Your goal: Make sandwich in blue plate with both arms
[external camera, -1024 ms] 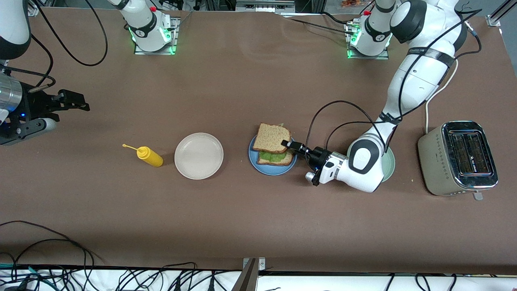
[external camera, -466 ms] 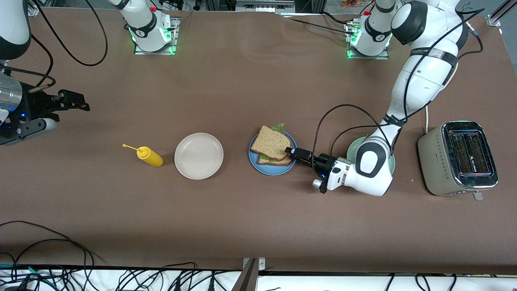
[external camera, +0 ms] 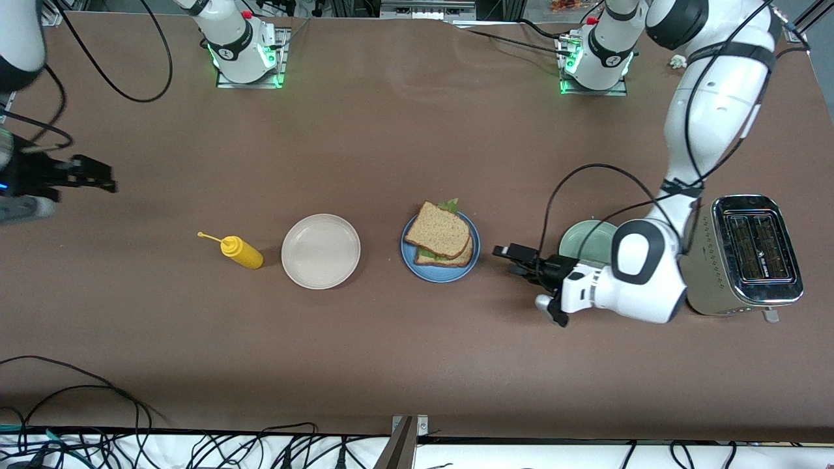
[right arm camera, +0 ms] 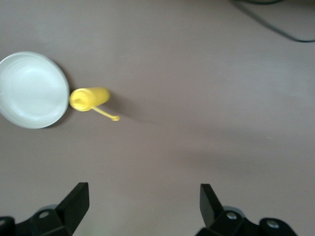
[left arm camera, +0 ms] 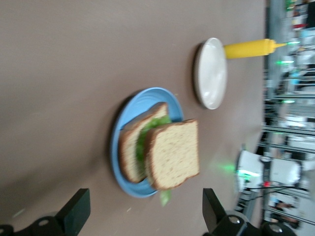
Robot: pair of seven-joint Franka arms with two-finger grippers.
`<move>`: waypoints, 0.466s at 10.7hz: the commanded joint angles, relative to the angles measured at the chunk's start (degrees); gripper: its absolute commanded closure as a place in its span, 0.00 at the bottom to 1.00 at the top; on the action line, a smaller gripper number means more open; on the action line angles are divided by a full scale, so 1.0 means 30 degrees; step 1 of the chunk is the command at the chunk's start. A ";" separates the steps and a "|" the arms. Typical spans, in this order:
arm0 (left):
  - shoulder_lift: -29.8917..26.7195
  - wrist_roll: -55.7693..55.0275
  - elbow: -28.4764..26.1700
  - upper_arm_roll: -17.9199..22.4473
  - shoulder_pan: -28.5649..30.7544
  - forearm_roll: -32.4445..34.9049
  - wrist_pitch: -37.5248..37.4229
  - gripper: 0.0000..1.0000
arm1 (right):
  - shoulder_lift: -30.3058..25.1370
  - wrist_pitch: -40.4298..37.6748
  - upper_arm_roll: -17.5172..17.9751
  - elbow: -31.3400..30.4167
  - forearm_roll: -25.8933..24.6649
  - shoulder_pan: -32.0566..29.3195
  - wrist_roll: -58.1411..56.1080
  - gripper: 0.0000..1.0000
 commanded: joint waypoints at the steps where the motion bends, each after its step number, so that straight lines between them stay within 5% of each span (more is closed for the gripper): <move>1: -0.2571 -0.1672 -0.0538 0.0134 0.0467 0.4312 -0.0489 0.00 | -0.2845 0.1211 -0.0152 -0.2966 -0.0592 -0.0101 0.0765 0.00; 5: -0.5848 -0.3486 -0.0539 0.0192 0.0995 0.9672 -0.1803 0.00 | -0.2845 0.1211 -0.0181 -0.2966 -0.0591 -0.0101 0.0765 0.00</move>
